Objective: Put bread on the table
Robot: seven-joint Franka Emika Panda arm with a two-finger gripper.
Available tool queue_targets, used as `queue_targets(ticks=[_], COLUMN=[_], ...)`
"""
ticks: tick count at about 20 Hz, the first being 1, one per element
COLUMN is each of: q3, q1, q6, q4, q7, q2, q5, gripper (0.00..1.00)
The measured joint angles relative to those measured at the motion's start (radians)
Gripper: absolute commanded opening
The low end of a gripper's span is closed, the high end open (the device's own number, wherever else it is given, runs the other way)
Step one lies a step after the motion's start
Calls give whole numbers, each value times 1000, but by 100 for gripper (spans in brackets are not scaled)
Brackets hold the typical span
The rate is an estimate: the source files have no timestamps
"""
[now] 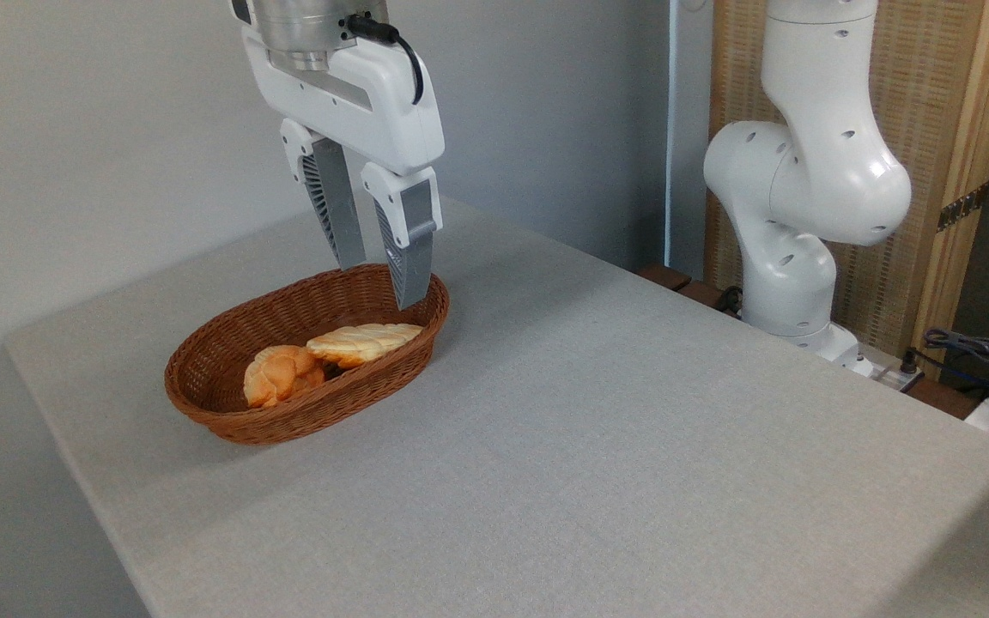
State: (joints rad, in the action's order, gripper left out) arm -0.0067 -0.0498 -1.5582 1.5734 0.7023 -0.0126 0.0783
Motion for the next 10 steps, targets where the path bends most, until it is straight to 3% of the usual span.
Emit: queue_targets(ticks=[10], q3=[-32], q1=[-7], q6=[-4], q4=[2], q7=[0], q2=[7], q5=[1], gripper=[100])
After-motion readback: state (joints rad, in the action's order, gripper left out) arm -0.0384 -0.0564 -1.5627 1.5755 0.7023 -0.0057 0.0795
